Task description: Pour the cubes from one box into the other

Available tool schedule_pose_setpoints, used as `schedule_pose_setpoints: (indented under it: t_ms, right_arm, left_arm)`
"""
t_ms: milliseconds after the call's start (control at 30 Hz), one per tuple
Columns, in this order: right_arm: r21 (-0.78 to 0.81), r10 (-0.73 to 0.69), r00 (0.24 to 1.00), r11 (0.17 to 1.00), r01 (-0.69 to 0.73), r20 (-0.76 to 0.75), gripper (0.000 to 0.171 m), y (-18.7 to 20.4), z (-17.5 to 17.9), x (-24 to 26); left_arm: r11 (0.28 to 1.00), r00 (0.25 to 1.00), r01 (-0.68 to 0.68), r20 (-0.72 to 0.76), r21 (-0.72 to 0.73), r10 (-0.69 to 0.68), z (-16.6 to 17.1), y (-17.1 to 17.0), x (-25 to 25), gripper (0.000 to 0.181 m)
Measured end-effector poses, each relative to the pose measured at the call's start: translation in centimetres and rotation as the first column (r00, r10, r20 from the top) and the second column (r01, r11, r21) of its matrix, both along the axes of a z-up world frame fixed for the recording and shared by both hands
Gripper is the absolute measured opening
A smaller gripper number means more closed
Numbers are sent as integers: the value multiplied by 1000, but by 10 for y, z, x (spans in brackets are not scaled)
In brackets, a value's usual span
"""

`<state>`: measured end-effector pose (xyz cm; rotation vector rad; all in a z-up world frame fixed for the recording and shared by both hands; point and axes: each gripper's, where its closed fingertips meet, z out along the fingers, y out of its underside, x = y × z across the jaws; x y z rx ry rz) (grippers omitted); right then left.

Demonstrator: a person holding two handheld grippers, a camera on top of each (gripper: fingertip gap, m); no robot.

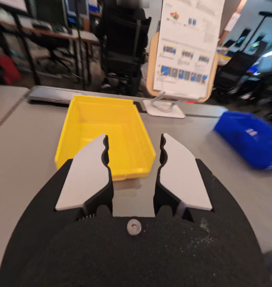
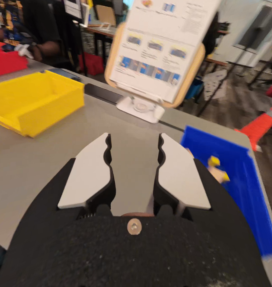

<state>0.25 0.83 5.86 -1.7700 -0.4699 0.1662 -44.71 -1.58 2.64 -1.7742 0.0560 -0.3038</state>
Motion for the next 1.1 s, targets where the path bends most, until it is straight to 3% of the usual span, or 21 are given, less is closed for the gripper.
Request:
schedule_pose_setpoints:
  t_ms: [133, 233, 333, 433, 567, 767, 1100]
  right_arm:
    - [-15, -205, 976, 979, 205, -71, 56, -52, -86, 90]
    - [-18, -308, 942, 951, 308, -133, 51, -82, -130, 129]
    - [-37, -358, 922, 933, 357, -144, 50, -86, -132, 152]
    - [-29, -368, 897, 928, 372, -246, 50, -82, -129, 165]
    - [-57, -435, 886, 900, 432, -160, 50, -79, -154, 185]
    - [-93, -403, 882, 915, 393, -243, 52, -76, -156, 181]
    - [-104, -422, 879, 907, 409, -222, 52, -76, -160, 188]
  left_arm:
    - [987, 964, -150, -216, 52, 157, -82, -41, -2, 57]
    - [976, 947, -209, -237, 55, 216, -107, -47, -4, 52]
    - [981, 955, -191, -228, 20, 191, -111, -40, 0, 53]
    - [986, 965, -157, -221, -51, 142, -127, -32, 5, 53]
    - [983, 971, -156, -196, -101, 134, -134, -28, 0, 57]
    - [980, 978, -150, -168, -129, 128, -138, -28, -1, 56]
    - [979, 980, -143, -157, -144, 120, -141, -25, 1, 56]
